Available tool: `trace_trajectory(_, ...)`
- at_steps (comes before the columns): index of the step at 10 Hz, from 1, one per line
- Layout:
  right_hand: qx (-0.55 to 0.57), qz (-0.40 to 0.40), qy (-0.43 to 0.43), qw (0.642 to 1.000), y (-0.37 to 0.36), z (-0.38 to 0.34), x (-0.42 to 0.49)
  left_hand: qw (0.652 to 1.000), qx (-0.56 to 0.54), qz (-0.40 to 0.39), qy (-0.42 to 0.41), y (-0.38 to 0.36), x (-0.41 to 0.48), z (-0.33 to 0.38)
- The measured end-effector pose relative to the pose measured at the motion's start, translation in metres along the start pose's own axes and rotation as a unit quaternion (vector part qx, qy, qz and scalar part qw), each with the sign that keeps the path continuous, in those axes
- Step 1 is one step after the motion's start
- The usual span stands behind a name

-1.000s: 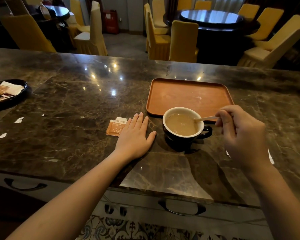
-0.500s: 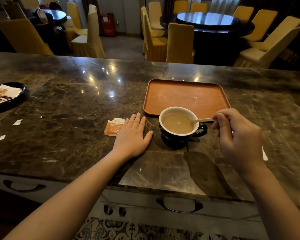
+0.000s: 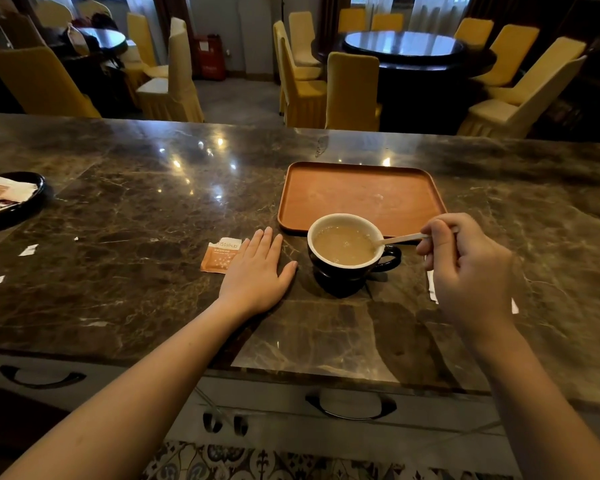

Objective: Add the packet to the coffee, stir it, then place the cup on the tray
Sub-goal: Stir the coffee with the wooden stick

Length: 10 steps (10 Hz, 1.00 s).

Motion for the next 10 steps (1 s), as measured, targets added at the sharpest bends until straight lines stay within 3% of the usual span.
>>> trace_trajectory(3, 0.035, 0.015, -0.029, 0.999, 0.001, 0.002, -0.001, 1.0, 0.0, -0.01, 0.005, 0.001, 0.0, 0.001)
trace_trajectory(5, 0.094, -0.015, -0.132, 0.987, 0.01, 0.018, -0.002, 1.0, 0.0, -0.008, 0.004, 0.002, 0.0, 0.002)
trace_trajectory(7, 0.233, -0.012, -0.322, 0.917, 0.048, 0.053, -0.001, 1.0, 0.006, -0.014, 0.004, 0.001, 0.001, 0.002)
trace_trajectory(8, 0.207, -0.003, -0.356, 0.911, 0.067, 0.073, -0.004, 1.0, 0.009, -0.009, 0.004, 0.001, 0.0, 0.002)
trace_trajectory(9, 0.132, 0.016, -0.322, 0.937, 0.075, 0.083, -0.014, 1.0, 0.014, -0.008, 0.004, 0.001, 0.0, 0.002)
trace_trajectory(10, 0.016, 0.016, -0.173, 0.985, 0.07, 0.078, -0.029, 1.0, 0.012, -0.012, 0.007, 0.0, 0.001, 0.002)
Point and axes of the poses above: each hand's wrist, its own x-axis towards the middle knuckle, its own y-axis out of the back of the hand, z = x × y, the point moved 3 cm from there along x, towards the middle knuckle, and after that the axes turned 13 degrees about -y, right-handed, at the moved point
